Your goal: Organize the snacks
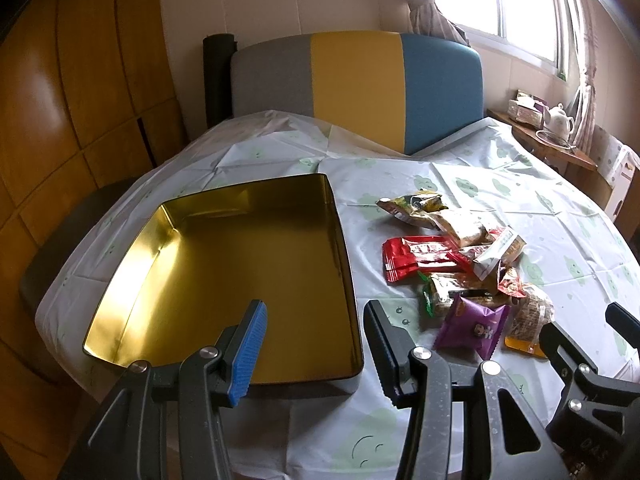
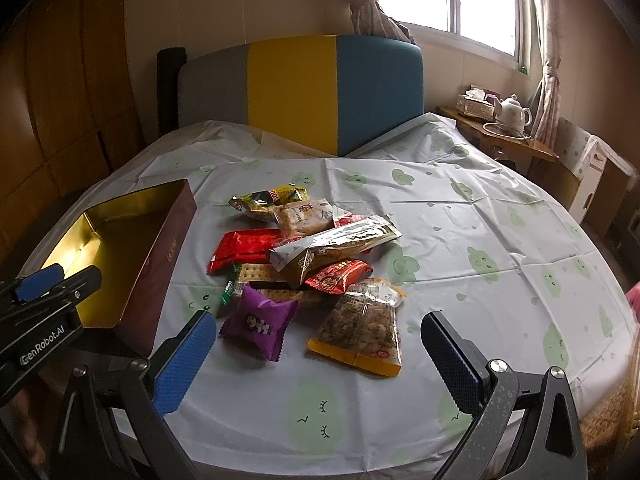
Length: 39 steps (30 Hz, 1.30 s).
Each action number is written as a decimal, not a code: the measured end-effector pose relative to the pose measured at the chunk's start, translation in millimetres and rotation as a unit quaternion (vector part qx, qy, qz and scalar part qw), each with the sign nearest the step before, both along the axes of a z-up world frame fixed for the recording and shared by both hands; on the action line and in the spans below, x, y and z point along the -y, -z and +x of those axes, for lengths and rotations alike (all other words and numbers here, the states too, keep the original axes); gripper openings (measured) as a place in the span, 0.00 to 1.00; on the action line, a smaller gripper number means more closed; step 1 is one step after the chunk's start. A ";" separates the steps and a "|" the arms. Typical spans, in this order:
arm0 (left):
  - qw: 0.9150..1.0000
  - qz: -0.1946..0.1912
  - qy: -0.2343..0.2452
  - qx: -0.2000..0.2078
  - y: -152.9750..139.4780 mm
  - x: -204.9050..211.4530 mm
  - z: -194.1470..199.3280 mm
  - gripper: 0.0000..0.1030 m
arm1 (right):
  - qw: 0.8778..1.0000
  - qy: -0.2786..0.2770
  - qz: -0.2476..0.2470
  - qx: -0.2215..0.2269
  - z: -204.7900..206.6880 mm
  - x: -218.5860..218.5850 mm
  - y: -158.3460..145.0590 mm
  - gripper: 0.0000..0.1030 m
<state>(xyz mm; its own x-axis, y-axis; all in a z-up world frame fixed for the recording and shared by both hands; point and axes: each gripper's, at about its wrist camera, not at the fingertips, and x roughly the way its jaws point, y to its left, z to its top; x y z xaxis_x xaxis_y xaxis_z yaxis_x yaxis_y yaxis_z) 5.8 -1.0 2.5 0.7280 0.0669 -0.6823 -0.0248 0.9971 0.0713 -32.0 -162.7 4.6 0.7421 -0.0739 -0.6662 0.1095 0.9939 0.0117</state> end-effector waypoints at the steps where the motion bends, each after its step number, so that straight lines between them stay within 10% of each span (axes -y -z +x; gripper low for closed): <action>1: 1.000 0.000 0.001 0.000 -0.1 0.3 0.4 0.50 | 1.000 0.000 0.000 0.000 0.1 0.4 0.1 1.00; 14: 1.000 -0.005 0.020 -0.008 1.8 6.5 5.9 0.50 | 1.000 0.014 0.007 -0.003 7.5 21.5 -6.2 1.00; 27: 0.987 -0.076 0.137 -0.047 0.2 31.9 32.1 0.58 | 0.995 0.029 0.071 -0.056 82.3 127.6 -41.5 1.00; 35: 0.972 -0.045 0.215 -0.084 -1.1 72.6 66.8 0.56 | 0.982 0.107 0.114 -0.108 112.6 197.4 -1.3 1.00; 39: 0.950 -0.004 0.297 -0.101 3.2 119.3 88.4 0.47 | 0.979 0.107 0.137 -0.111 115.2 203.3 0.2 1.00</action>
